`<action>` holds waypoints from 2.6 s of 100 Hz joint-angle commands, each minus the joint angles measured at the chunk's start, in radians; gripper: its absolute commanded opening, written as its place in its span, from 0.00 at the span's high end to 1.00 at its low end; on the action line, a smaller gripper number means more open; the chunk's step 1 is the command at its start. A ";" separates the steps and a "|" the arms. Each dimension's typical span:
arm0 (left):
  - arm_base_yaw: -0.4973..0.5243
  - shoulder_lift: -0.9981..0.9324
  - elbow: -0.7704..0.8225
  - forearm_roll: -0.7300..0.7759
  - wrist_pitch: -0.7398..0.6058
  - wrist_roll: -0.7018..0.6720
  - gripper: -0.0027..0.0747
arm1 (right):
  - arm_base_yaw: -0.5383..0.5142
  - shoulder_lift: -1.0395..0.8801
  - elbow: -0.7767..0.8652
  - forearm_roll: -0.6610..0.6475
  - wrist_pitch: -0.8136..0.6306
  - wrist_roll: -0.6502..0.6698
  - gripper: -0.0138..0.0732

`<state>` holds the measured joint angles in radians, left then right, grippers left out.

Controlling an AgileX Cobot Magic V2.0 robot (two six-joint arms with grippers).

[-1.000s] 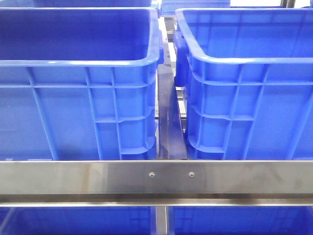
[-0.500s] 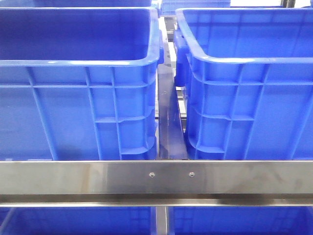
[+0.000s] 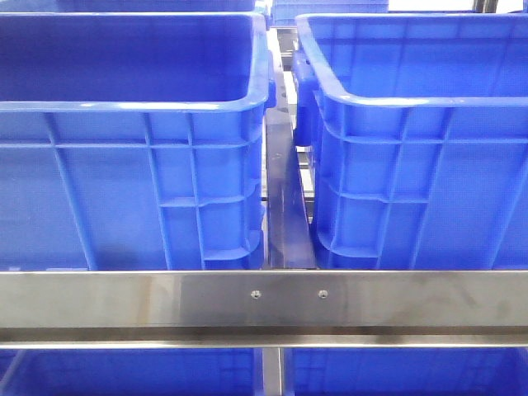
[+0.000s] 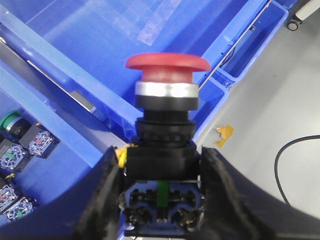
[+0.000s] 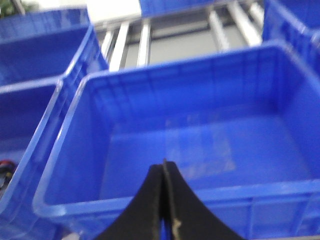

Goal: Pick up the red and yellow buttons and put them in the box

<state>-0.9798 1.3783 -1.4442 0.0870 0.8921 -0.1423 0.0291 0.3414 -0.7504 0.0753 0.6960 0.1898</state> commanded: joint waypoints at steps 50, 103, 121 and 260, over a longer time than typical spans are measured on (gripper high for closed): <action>-0.006 -0.031 -0.029 0.005 -0.070 0.001 0.99 | -0.005 0.148 -0.038 0.275 -0.012 -0.001 0.20; -0.006 -0.031 -0.029 0.000 -0.070 0.001 0.99 | -0.005 0.425 -0.039 1.253 0.051 -0.667 0.19; -0.006 -0.031 -0.029 0.000 -0.070 0.001 0.99 | -0.004 0.552 -0.043 1.425 0.140 -0.798 0.19; -0.006 -0.031 -0.029 0.000 -0.064 0.001 0.59 | 0.188 0.808 -0.135 1.543 0.196 -0.924 0.62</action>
<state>-0.9798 1.3783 -1.4442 0.0885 0.8870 -0.1423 0.2164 1.1659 -0.8486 1.5506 0.8720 -0.7065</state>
